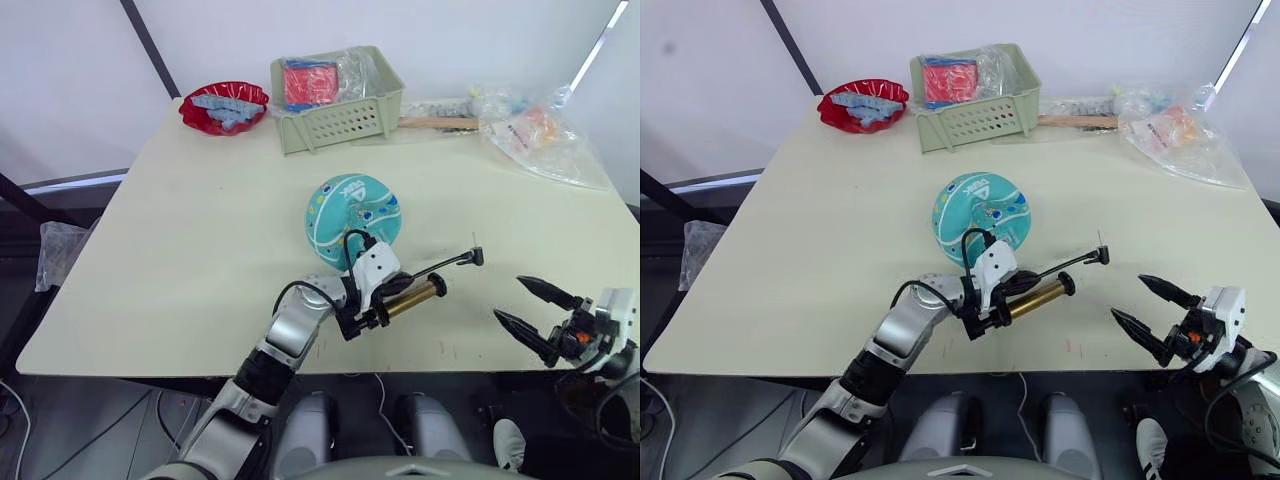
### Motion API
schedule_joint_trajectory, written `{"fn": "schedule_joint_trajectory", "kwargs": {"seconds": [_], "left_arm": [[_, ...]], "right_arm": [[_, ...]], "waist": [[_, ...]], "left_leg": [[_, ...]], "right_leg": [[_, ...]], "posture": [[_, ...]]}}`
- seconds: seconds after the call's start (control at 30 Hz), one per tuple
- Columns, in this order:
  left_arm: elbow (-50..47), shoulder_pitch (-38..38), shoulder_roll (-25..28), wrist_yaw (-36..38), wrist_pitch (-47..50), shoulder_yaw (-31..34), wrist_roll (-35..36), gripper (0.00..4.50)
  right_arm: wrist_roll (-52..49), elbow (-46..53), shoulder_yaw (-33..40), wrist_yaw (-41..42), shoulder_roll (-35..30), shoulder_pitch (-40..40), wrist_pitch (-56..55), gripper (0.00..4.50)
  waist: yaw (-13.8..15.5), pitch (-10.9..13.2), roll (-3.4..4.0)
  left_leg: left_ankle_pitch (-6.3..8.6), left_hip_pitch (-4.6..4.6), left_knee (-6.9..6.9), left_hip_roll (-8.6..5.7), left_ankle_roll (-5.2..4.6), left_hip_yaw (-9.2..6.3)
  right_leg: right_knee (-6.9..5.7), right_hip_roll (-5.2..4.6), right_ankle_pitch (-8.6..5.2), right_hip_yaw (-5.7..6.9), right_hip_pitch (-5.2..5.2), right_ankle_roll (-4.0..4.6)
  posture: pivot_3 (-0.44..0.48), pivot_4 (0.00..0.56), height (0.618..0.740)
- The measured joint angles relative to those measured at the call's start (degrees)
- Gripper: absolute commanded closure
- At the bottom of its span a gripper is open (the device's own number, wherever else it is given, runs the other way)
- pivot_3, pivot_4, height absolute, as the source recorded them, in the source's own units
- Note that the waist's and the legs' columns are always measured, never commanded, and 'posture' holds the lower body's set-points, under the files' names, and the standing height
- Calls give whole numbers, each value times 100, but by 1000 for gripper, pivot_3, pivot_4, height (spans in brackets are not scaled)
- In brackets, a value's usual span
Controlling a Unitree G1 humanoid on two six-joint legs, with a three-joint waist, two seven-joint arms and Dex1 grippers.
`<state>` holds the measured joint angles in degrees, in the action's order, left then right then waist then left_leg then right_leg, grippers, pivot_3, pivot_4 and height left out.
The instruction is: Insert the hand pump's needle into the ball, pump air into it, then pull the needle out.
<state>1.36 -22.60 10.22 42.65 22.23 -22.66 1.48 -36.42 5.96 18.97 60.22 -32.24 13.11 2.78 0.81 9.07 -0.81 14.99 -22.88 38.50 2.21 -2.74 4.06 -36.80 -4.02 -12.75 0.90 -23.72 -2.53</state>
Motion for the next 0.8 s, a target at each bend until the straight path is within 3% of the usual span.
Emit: {"fn": "schedule_joint_trajectory", "kwargs": {"seconds": [0.5, 0.8], "left_arm": [[-228, 483, -61, 327, -168, 253, 837, 4429], [-308, 561, -51, 359, -168, 248, 995, 4429]], "right_arm": [[-1754, 552, -8, -2076, 524, -880, 2792, 0], [-2339, 655, 9, -2357, 584, -1070, 3425, 0]], "waist": [[-1, 0, 0], [-5, 0, 1]], "left_leg": [[1, -4, -1, 1, -1, -1], [1, -6, -2, -1, -2, -1]], "right_leg": [[0, 0, 1, 0, -1, 1], [1, 1, 0, 0, -2, -1]], "posture": [[0, 150, 738], [0, 150, 738]]}}
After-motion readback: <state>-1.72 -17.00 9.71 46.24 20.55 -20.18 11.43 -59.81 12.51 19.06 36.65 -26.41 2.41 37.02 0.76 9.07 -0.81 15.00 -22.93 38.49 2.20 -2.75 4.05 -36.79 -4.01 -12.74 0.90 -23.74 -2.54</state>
